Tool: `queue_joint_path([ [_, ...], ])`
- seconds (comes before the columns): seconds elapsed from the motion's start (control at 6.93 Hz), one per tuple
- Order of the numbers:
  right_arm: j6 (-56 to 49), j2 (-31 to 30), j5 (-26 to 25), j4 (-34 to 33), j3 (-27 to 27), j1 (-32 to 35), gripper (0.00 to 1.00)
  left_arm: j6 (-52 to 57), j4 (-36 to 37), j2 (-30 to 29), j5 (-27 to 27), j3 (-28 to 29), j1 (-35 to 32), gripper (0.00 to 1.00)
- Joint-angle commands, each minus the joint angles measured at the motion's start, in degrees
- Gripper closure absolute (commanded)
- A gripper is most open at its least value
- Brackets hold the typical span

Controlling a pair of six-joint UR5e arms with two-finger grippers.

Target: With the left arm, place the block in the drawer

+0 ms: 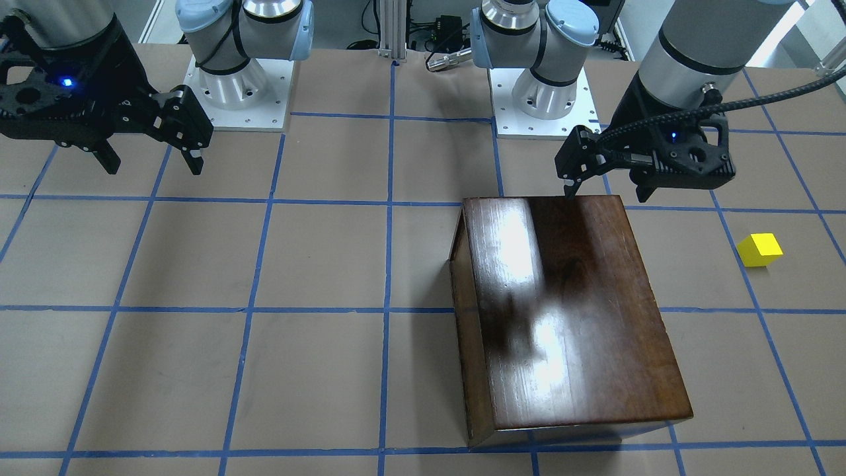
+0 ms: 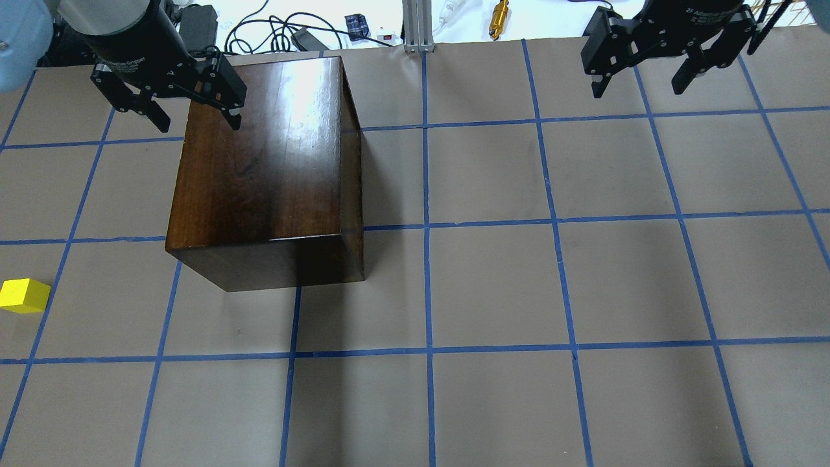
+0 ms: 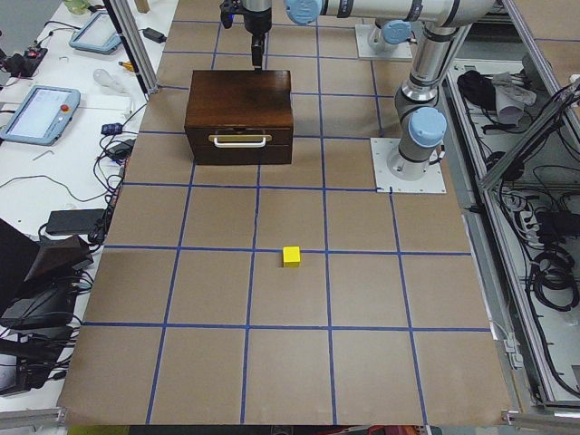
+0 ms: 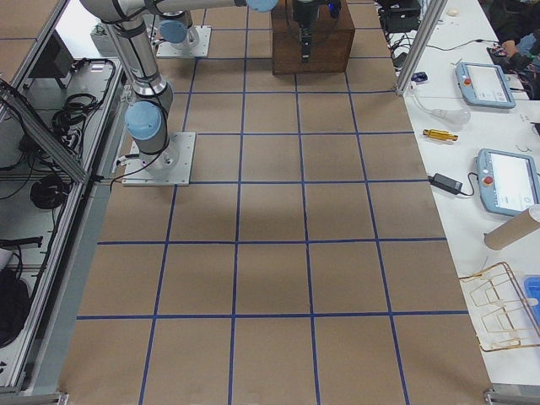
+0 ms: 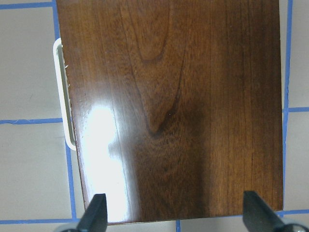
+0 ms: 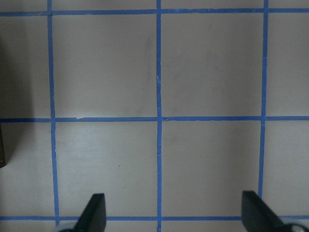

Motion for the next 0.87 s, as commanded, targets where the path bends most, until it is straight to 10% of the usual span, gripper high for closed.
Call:
queue_joint_path([
  [0.0, 0.0, 0.03, -0.04, 0.0, 0.0, 0.0, 0.0, -0.79, -0.09, 0.19, 0.17, -0.09, -0.17, 0.0],
  [0.72, 0.0, 0.03, -0.04, 0.0, 0.0, -0.09, 0.0, -0.18, -0.61, 1.15, 0.0, 0.61, 0.09, 0.0],
])
